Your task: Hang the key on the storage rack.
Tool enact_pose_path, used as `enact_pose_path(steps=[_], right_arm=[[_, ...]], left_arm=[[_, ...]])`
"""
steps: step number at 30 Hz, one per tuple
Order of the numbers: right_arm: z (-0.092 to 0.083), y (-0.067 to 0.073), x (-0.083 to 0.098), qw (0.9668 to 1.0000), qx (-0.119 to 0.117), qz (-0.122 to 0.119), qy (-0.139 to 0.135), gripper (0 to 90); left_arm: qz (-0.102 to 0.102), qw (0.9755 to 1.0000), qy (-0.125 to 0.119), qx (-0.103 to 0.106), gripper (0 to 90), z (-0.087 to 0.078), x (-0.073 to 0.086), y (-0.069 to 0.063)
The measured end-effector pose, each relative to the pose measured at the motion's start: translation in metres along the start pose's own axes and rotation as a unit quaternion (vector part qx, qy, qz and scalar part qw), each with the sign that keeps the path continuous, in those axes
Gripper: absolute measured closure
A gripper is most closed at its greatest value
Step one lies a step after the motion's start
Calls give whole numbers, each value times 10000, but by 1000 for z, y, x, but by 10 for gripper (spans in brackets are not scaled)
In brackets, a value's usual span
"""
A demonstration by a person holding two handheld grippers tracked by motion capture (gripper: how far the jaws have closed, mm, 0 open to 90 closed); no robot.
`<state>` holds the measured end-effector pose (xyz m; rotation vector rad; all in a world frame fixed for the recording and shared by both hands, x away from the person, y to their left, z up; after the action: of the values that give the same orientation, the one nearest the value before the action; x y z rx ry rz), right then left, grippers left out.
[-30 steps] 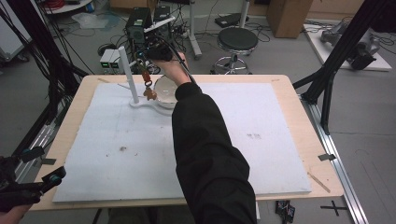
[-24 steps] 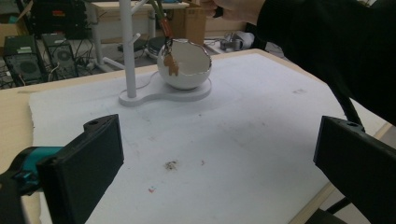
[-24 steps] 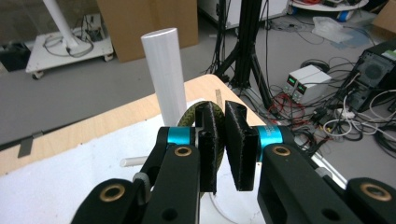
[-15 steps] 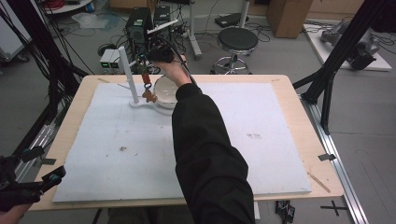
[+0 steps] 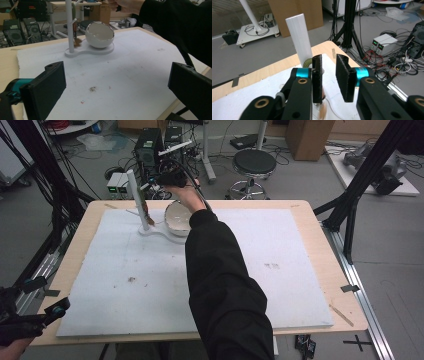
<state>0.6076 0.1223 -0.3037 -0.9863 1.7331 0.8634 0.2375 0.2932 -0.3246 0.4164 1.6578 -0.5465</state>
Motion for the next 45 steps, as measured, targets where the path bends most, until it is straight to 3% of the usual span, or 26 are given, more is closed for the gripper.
enact_pose_path(steps=[4,11,18,24,28,32,34,39,45], right_arm=[[-1,2,-1,10000,0,36,3,628],[-11,4,-10,9995,104,230,-191,274],[-30,11,-12,9997,92,185,-148,100],[-57,14,-9,9995,212,170,-173,100],[-87,11,-6,9993,267,180,-207,99],[-116,4,-1,9986,404,318,-114,99],[-130,6,0,9984,445,215,-281,99],[-159,7,14,9978,584,210,-232,99],[-197,12,27,9965,735,179,-366,99]], left_arm=[[24,10000,20,-18,19,1,1,1],[14,10000,-2,-36,19,2,0,2],[-16,10000,-3,-24,19,6,-1,3],[-2,10000,-27,-14,19,13,-5,6],[84,10000,29,-46,19,17,-5,10],[-5,10000,26,-84,19,20,-3,16],[-14,10000,1,-97,19,23,-4,18],[6,10000,24,24,19,37,-4,11],[41,9999,75,150,19,53,-3,5]])
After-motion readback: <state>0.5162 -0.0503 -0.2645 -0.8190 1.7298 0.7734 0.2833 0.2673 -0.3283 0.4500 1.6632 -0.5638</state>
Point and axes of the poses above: each handheld gripper's, and its own axes: z roughly forward along the jaws, x roughly out of its underside, y roughly to its left, the point moved 10 cm from there along z, roughly forward along the jaws, and after that the axes turned 8 degrees about -y, right-handed, at the moved point
